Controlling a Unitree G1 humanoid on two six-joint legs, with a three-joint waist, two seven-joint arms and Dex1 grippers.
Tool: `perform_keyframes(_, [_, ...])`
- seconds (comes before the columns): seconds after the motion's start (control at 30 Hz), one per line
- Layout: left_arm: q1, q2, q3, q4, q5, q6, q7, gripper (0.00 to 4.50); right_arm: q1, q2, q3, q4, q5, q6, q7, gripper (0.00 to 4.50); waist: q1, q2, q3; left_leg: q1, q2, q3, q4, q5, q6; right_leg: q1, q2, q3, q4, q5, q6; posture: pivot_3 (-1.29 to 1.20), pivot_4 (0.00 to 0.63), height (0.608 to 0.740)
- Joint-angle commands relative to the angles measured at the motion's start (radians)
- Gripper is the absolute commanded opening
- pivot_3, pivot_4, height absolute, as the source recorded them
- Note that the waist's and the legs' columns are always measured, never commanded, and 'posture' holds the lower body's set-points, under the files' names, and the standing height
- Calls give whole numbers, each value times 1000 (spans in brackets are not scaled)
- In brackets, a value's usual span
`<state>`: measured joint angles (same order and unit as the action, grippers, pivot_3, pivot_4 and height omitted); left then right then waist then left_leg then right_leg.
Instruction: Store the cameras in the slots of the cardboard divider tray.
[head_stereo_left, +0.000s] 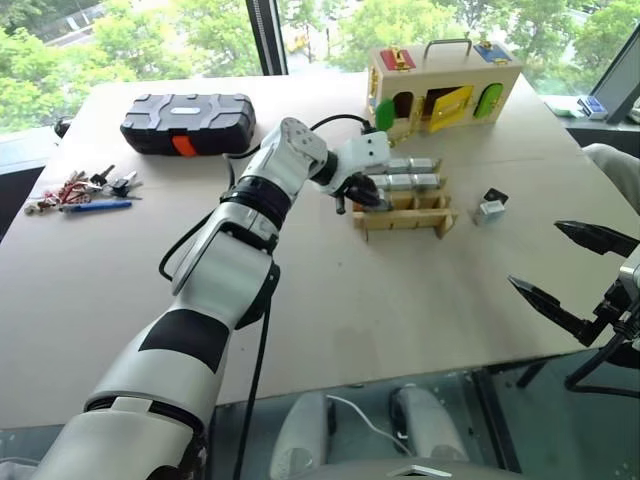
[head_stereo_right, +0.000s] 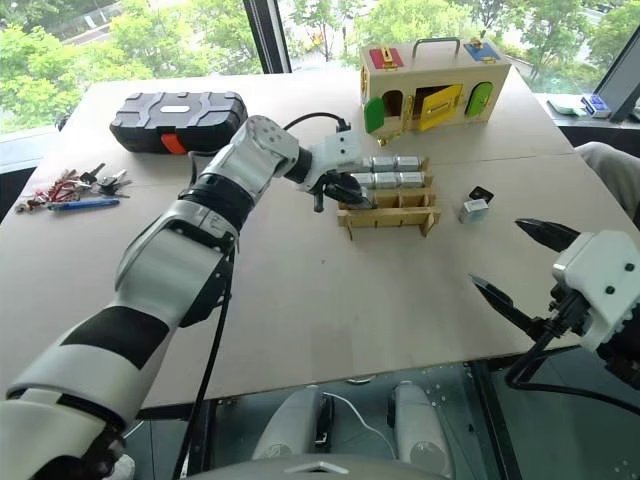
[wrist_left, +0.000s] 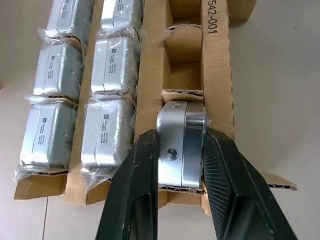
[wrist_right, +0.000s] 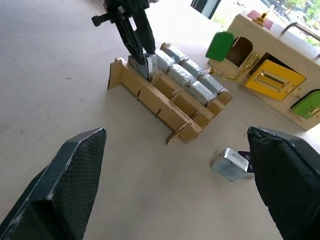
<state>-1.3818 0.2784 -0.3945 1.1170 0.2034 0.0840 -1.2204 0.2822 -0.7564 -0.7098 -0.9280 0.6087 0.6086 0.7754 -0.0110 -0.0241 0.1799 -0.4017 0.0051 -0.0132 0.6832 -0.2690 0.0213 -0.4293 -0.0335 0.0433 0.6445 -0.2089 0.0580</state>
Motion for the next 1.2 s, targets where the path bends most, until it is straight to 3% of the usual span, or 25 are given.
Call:
perform_keyframes(0.03, [-45,-14,38,-88,-36,48,-60,1901,10,-4,7,-8,-8,-26,-16,4500,0,0,0,0,0,0,0,0,0,0,0,0,0,0,0,0,150,740])
perform_keyframes(0.2, [-126,4,215,-123,-203,337,-113,3980,8,26,52,-25,0,13,-103,4500,-1,0,0,-3,0,-1,2,-1,1,-2,0,-1,0,0,-1,0,150,740])
perform_keyframes(0.4, [-8,89,415,-209,-335,317,14,3980,-50,12,200,12,-94,70,-238,4500,-16,3,-2,3,1,3,0,-1,2,-1,1,3,3,0,0,0,150,740])
perform_keyframes(0.5, [227,115,474,-442,-401,205,-2,3980,-140,-27,245,136,-127,122,-272,4500,-19,3,-2,4,2,3,2,-1,2,-1,0,4,7,0,0,0,150,740])
perform_keyframes(0.63, [462,167,509,-680,-551,342,-116,3980,-303,-48,322,329,-158,159,-295,4500,-23,1,0,6,2,4,5,-1,1,-3,0,9,13,2,-4,0,150,740])
perform_keyframes(0.9, [760,323,557,-1017,-697,409,-146,3980,-484,-290,626,718,-443,-257,-4,4500,-7,1,-1,5,1,8,4,-1,1,-3,0,8,12,2,-4,0,150,740])
perform_keyframes(1.2, [967,384,605,-1200,-783,438,-59,3980,-812,-222,793,1185,-557,-553,176,4500,-7,1,0,6,2,9,5,-1,1,-3,0,8,11,2,-4,0,150,740])
